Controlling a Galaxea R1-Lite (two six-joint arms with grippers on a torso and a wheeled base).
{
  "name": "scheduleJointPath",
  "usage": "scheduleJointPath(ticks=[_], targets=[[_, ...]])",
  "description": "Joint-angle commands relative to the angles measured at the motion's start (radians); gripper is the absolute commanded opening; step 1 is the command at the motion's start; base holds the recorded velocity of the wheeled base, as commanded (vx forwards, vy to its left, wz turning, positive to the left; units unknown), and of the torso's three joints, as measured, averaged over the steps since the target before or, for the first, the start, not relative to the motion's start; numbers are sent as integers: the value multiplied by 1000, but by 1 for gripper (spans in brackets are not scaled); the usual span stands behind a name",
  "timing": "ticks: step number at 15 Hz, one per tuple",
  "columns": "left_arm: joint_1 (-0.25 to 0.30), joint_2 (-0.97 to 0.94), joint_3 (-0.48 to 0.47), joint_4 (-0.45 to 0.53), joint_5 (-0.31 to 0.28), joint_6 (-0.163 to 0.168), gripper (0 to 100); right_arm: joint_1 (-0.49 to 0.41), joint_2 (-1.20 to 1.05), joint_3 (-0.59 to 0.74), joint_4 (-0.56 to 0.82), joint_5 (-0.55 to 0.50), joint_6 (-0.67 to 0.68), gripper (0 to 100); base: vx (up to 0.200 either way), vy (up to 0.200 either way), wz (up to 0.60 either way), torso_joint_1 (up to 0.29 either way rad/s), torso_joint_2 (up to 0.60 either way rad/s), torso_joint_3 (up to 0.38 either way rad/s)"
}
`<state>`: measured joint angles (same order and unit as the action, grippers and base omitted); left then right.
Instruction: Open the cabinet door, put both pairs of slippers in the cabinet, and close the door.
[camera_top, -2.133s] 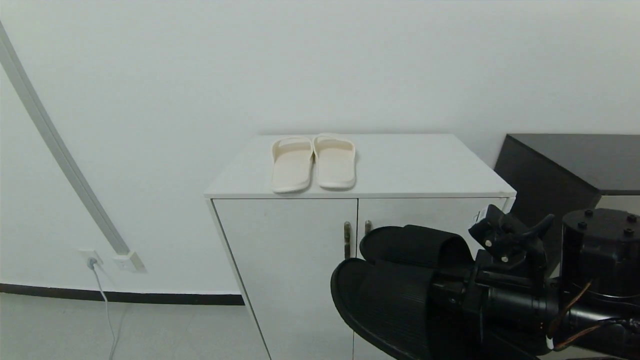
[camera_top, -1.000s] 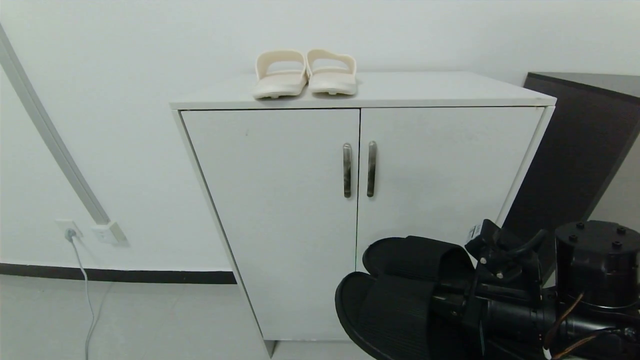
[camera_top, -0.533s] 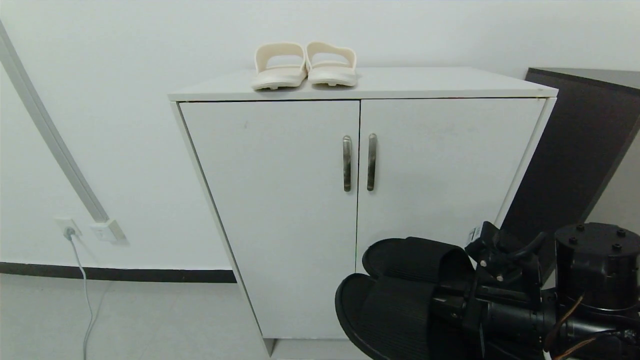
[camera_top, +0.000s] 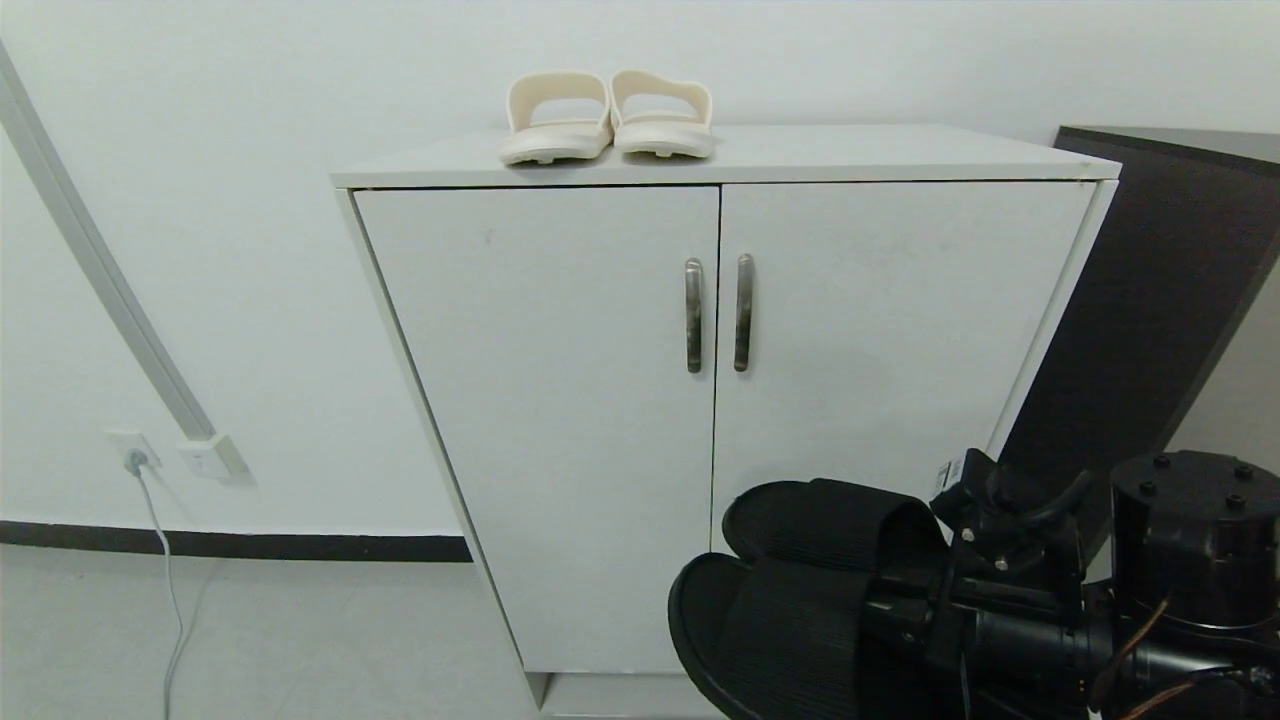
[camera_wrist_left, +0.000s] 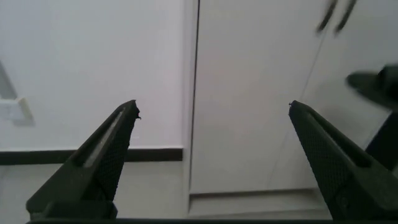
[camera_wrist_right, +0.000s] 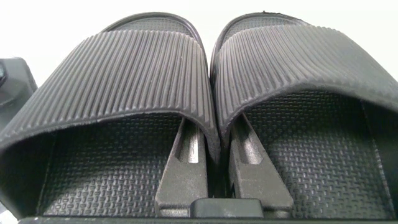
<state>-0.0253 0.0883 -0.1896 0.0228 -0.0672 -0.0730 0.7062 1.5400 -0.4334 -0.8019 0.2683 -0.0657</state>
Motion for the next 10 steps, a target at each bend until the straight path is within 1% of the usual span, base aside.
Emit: scheduleJointPath(ticks=[1,4,6,7,8,9,10], targets=[[-50,245,-102,-23,-80,-25,100,3,3,2,0,0,-11,0,0,0,0,0,0,0],[-62,462,-99,-176,-178,-25,100,3,3,15,0,2,-32,0,0,0,0,0,0,0],[-64,593,-108,-268,-289,-25,100,4,2,16,-2,5,-32,0,0,0,0,0,0,0],[-64,651,-125,-305,-329,-22,100,10,0,22,-2,11,-32,0,0,0,0,0,0,0],[-76,720,-165,-326,-356,-2,100,12,-4,27,-5,26,-32,0,0,0,0,0,0,0],[-105,778,-203,-343,-362,18,100,12,-4,28,-14,37,-32,0,0,0,0,0,0,0],[-143,823,-232,-354,-356,53,100,12,-3,30,-26,43,-32,0,0,0,0,0,0,0]])
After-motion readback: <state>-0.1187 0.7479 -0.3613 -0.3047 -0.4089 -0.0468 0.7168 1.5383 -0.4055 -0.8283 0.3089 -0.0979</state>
